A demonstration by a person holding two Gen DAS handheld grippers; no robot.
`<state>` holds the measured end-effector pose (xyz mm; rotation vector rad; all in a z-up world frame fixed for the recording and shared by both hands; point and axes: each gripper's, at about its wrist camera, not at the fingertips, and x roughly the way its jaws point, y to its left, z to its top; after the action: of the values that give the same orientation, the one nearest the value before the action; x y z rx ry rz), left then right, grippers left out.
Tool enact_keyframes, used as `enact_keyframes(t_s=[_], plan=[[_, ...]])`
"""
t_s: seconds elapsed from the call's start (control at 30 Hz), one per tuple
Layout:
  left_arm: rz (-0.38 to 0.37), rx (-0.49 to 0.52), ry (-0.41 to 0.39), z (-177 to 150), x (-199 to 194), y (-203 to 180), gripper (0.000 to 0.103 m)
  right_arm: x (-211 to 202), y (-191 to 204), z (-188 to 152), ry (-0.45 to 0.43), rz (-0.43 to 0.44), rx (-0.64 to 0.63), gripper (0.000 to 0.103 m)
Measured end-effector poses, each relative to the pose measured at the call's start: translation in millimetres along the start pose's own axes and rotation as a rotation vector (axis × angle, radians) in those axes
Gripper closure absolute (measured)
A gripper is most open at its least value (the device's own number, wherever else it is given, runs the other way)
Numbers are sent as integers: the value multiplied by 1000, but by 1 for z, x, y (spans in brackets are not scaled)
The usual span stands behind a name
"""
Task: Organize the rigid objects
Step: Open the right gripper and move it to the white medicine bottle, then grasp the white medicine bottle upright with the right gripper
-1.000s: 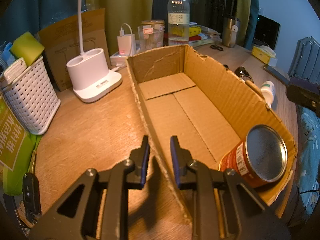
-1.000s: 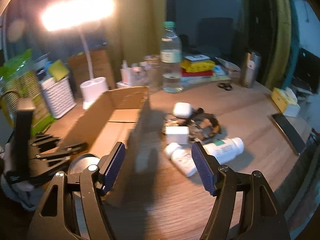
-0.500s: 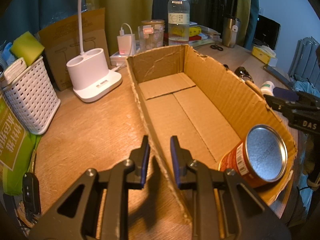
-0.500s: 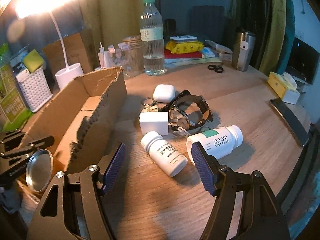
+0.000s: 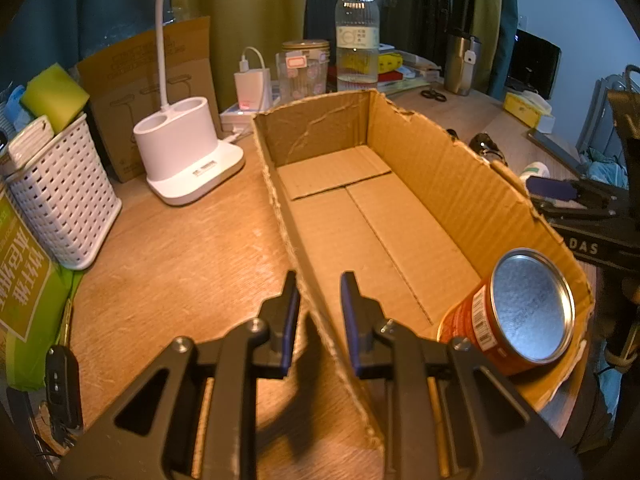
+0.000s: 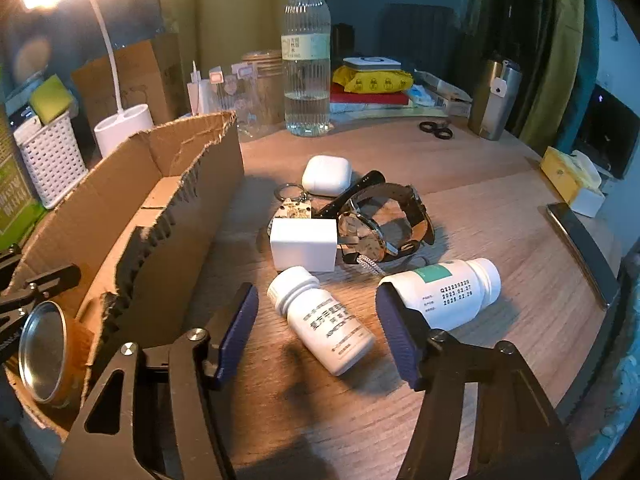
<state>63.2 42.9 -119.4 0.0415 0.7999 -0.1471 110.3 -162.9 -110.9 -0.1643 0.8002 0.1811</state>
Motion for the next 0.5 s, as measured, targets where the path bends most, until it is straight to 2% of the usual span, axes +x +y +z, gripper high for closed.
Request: enact_keyframes(t_s=[0.3,0.37,0.4,0.5], plan=[[0,0,0,0,0,1,82,12,-1,-3,29,-17,-5,51],[0,0,0,0,0,0,82,11,-1,-4,27,-18,-10,56],[0,0,0,0,0,0,82,11,0,-4,25,-22,-14,67],[0,0,0,0,0,0,82,11,0,-4,20,-25,-19,67]])
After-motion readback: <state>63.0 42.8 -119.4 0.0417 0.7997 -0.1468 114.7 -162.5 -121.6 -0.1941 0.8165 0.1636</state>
